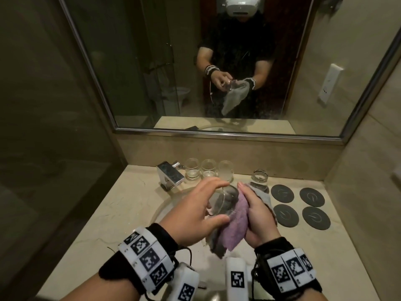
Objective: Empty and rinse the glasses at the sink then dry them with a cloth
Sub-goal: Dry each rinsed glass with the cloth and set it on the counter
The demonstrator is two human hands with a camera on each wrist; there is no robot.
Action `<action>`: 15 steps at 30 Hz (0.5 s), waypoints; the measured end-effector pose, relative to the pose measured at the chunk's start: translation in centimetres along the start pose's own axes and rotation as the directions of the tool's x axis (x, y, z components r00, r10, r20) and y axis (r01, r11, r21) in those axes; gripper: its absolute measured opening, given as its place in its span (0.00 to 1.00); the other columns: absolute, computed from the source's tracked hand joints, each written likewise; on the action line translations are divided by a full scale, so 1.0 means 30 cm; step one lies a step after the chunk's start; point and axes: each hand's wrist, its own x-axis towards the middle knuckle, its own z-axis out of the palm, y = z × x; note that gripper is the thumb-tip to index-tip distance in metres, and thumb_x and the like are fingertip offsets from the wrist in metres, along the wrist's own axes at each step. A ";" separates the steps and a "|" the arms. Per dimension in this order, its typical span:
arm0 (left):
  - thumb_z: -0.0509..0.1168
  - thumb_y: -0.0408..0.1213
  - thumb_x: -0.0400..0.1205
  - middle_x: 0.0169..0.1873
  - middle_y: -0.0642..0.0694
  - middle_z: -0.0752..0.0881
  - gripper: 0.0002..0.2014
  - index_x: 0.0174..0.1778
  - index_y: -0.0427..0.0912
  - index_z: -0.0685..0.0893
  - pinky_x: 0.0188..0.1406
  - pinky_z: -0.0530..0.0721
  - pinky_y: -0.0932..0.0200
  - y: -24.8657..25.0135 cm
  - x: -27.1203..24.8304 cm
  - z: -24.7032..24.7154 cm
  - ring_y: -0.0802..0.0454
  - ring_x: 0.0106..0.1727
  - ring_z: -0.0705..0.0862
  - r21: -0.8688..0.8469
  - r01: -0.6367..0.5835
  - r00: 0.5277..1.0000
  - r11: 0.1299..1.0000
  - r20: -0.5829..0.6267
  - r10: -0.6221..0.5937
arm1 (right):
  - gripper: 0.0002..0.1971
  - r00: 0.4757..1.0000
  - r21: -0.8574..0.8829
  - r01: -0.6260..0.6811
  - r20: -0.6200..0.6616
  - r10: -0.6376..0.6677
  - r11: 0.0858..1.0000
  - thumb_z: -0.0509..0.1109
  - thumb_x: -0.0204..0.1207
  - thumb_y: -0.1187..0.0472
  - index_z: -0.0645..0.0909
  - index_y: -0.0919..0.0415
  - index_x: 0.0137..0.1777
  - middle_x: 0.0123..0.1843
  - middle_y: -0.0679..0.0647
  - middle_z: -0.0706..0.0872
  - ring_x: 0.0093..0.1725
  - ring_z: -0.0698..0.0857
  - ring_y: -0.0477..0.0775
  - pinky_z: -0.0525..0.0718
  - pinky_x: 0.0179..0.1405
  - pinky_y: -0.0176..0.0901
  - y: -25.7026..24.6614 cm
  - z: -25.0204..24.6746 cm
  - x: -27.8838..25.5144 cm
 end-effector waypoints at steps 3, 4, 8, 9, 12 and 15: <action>0.68 0.68 0.71 0.67 0.61 0.75 0.40 0.78 0.62 0.65 0.46 0.86 0.61 -0.011 0.015 -0.031 0.62 0.48 0.87 -0.223 0.237 0.971 0.945 0.015 -0.240 | 0.21 0.995 -0.179 0.085 -0.038 -0.093 0.980 0.64 0.80 0.45 0.87 0.59 0.59 0.62 0.64 0.87 0.63 0.85 0.64 0.76 0.71 0.64 0.024 -0.027 0.010; 0.64 0.72 0.70 0.65 0.57 0.78 0.42 0.78 0.58 0.67 0.42 0.88 0.56 -0.017 0.021 -0.040 0.57 0.43 0.89 -0.308 0.317 0.946 0.897 0.044 -0.320 | 0.24 0.986 -0.260 0.141 -0.049 -0.159 0.955 0.67 0.76 0.39 0.87 0.56 0.61 0.63 0.60 0.88 0.65 0.85 0.61 0.74 0.72 0.63 0.041 -0.042 0.018; 0.67 0.58 0.78 0.61 0.54 0.82 0.27 0.72 0.53 0.77 0.46 0.89 0.58 0.003 0.020 -0.024 0.59 0.44 0.87 -0.285 0.255 0.967 0.924 0.064 -0.247 | 0.21 0.982 -0.347 0.148 -0.060 -0.180 0.926 0.68 0.74 0.35 0.91 0.49 0.52 0.54 0.54 0.91 0.57 0.89 0.55 0.79 0.66 0.59 0.037 -0.032 0.024; 0.69 0.53 0.79 0.64 0.58 0.80 0.27 0.74 0.55 0.74 0.51 0.87 0.63 0.007 0.014 -0.017 0.63 0.50 0.85 -0.172 0.178 0.984 0.969 0.033 -0.175 | 0.16 0.984 -0.267 0.139 -0.070 -0.163 0.954 0.67 0.78 0.43 0.92 0.51 0.44 0.48 0.56 0.92 0.50 0.90 0.55 0.83 0.59 0.56 0.026 -0.023 0.028; 0.74 0.53 0.76 0.73 0.62 0.73 0.36 0.79 0.60 0.68 0.59 0.81 0.69 -0.001 0.009 -0.013 0.67 0.61 0.77 0.036 0.078 0.997 0.996 -0.009 -0.078 | 0.18 0.995 -0.122 0.068 -0.065 -0.076 0.990 0.62 0.83 0.53 0.92 0.58 0.42 0.45 0.63 0.91 0.43 0.90 0.60 0.84 0.52 0.55 0.010 -0.015 0.039; 0.69 0.72 0.67 0.71 0.60 0.76 0.44 0.79 0.63 0.66 0.58 0.87 0.52 -0.021 0.010 -0.032 0.58 0.55 0.86 -0.140 0.295 0.955 0.945 0.016 -0.296 | 0.18 0.989 -0.190 0.093 -0.098 -0.113 0.977 0.61 0.84 0.51 0.91 0.57 0.48 0.52 0.63 0.91 0.53 0.89 0.62 0.80 0.66 0.61 0.028 -0.016 0.025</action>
